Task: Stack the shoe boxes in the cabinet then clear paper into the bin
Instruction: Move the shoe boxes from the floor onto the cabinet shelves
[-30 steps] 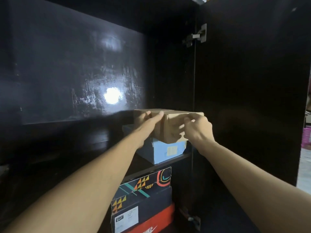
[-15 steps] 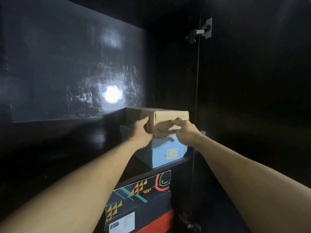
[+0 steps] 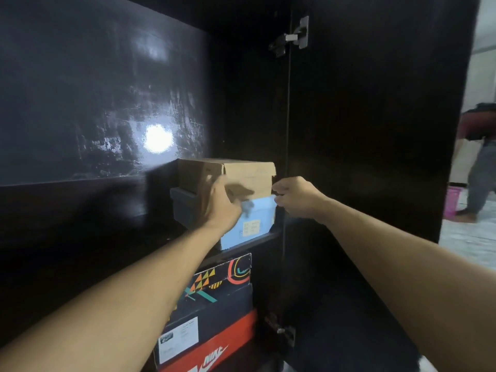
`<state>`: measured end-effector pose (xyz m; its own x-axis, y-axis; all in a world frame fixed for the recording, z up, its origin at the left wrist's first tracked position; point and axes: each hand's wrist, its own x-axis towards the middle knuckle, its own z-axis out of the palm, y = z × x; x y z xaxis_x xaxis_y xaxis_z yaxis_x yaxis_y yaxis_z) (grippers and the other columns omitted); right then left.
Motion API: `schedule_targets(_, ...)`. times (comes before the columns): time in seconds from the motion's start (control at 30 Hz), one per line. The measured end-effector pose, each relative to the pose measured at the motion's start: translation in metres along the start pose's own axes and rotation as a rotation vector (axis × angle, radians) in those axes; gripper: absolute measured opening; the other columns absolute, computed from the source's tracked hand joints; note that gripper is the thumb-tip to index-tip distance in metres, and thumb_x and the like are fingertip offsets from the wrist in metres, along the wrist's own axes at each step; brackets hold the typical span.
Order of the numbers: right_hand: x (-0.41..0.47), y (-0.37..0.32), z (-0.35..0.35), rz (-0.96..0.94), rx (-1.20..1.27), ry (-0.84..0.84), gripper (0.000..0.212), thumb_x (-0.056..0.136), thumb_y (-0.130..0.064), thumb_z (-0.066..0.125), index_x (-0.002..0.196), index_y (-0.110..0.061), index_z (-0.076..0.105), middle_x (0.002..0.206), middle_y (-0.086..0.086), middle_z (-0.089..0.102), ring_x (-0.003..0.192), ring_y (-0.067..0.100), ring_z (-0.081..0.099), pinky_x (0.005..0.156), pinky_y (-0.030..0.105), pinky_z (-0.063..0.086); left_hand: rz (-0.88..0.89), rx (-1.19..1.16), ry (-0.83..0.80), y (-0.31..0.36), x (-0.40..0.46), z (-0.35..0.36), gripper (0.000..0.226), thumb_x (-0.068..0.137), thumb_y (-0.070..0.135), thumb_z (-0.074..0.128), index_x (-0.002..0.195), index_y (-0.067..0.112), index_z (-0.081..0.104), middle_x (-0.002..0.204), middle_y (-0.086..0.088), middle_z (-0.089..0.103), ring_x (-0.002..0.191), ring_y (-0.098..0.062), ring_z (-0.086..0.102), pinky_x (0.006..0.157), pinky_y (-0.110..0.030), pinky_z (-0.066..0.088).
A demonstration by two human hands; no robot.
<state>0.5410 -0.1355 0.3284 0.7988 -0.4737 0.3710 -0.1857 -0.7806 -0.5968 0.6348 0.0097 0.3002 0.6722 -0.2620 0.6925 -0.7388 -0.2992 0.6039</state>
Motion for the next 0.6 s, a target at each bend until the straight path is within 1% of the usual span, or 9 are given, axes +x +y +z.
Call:
schedule_targets(0.03, -0.011, 0.003, -0.011, 0.019, -0.005, 0.001, 0.035, 0.091, -0.011, 0.057, 0.126, -0.009, 0.061, 0.12, 0.008, 0.064, 0.104, 0.025, 0.063, 0.086, 0.036, 0.056, 0.035, 0.015, 0.015, 0.007, -0.005, 0.004, 0.021, 0.08, 0.003, 0.064, 0.101, 0.007, 0.063, 0.116, -0.005, 0.051, 0.117, -0.021, 0.042, 0.081, -0.017, 0.029)
schedule_targets(0.1, -0.036, 0.01, -0.035, 0.067, -0.02, -0.018, 0.025, 0.09, -0.014, 0.062, 0.115, -0.011, 0.066, 0.108, 0.01, 0.067, 0.093, 0.026, 0.068, 0.078, 0.04, 0.061, 0.085, 0.063, -0.023, 0.022, -0.015, 0.015, 0.027, 0.079, 0.009, 0.067, 0.106, 0.007, 0.065, 0.117, -0.008, 0.055, 0.116, -0.024, 0.046, 0.085, -0.023, 0.036)
schedule_targets(0.17, -0.064, 0.023, -0.06, 0.122, -0.05, -0.055, 0.025, 0.09, -0.014, 0.064, 0.114, -0.01, 0.066, 0.105, 0.015, 0.07, 0.094, 0.027, 0.07, 0.077, 0.045, 0.061, 0.084, 0.103, -0.201, 0.04, -0.027, 0.028, 0.031, 0.078, 0.023, 0.071, 0.107, 0.013, 0.066, 0.112, -0.005, 0.061, 0.107, -0.026, 0.056, 0.084, -0.031, 0.046)
schedule_targets(0.23, -0.095, 0.041, -0.083, 0.172, -0.085, -0.065, 0.028, 0.09, -0.014, 0.065, 0.118, -0.008, 0.065, 0.104, 0.018, 0.071, 0.094, 0.026, 0.07, 0.078, 0.045, 0.06, 0.082, 0.13, -0.462, 0.061, -0.043, 0.044, 0.034, 0.075, 0.035, 0.075, 0.103, 0.017, 0.065, 0.105, -0.002, 0.065, 0.095, -0.023, 0.061, 0.076, -0.03, 0.047)
schedule_targets(0.3, -0.128, 0.061, -0.104, 0.233, -0.123, -0.054, 0.028, 0.09, -0.016, 0.066, 0.117, -0.008, 0.066, 0.102, 0.018, 0.071, 0.092, 0.026, 0.071, 0.077, 0.044, 0.061, 0.08, 0.135, -0.675, 0.084, -0.064, 0.06, 0.046, 0.072, 0.04, 0.079, 0.111, 0.019, 0.065, 0.111, 0.0, 0.066, 0.1, -0.019, 0.062, 0.083, -0.03, 0.049)
schedule_targets(0.37, -0.164, 0.086, -0.125, 0.3, -0.187, -0.068, 0.029, 0.09, -0.017, 0.065, 0.118, -0.008, 0.066, 0.104, 0.015, 0.072, 0.092, 0.025, 0.072, 0.077, 0.043, 0.061, 0.087, 0.116, -0.829, 0.108, -0.091, 0.078, 0.056, 0.071, 0.041, 0.08, 0.119, 0.018, 0.063, 0.117, 0.0, 0.065, 0.106, -0.019, 0.062, 0.094, -0.034, 0.05)
schedule_targets(0.43, -0.202, 0.112, -0.145, 0.37, -0.241, -0.096, 0.03, 0.091, -0.018, 0.064, 0.12, -0.01, 0.066, 0.106, 0.008, 0.072, 0.092, 0.02, 0.072, 0.076, 0.041, 0.061, 0.125, 0.085, -0.973, 0.133, -0.122, 0.096, 0.058, 0.073, 0.041, 0.08, 0.122, 0.016, 0.062, 0.119, -0.002, 0.065, 0.106, -0.018, 0.062, 0.097, -0.034, 0.049)
schedule_targets(0.5, -0.245, 0.139, -0.162, 0.463, -0.223, -0.056, 0.032, 0.089, -0.02, 0.068, 0.119, -0.01, 0.066, 0.1, 0.008, 0.072, 0.088, 0.018, 0.072, 0.074, 0.042, 0.062, 0.17, 0.055, -1.098, 0.159, -0.158, 0.116, 0.06, 0.074, 0.04, 0.079, 0.125, 0.015, 0.061, 0.12, -0.002, 0.064, 0.104, -0.018, 0.062, 0.095, -0.033, 0.048)
schedule_targets(0.6, -0.312, 0.177, -0.182, 0.6, -0.242, -0.031, 0.034, 0.087, -0.021, 0.071, 0.119, -0.008, 0.065, 0.101, 0.012, 0.073, 0.087, 0.021, 0.072, 0.073, 0.043, 0.062, 0.227, 0.018, -1.258, 0.196, -0.219, 0.149, 0.065, 0.074, 0.043, 0.079, 0.128, 0.015, 0.059, 0.12, -0.002, 0.062, 0.1, -0.02, 0.063, 0.089, -0.033, 0.051)
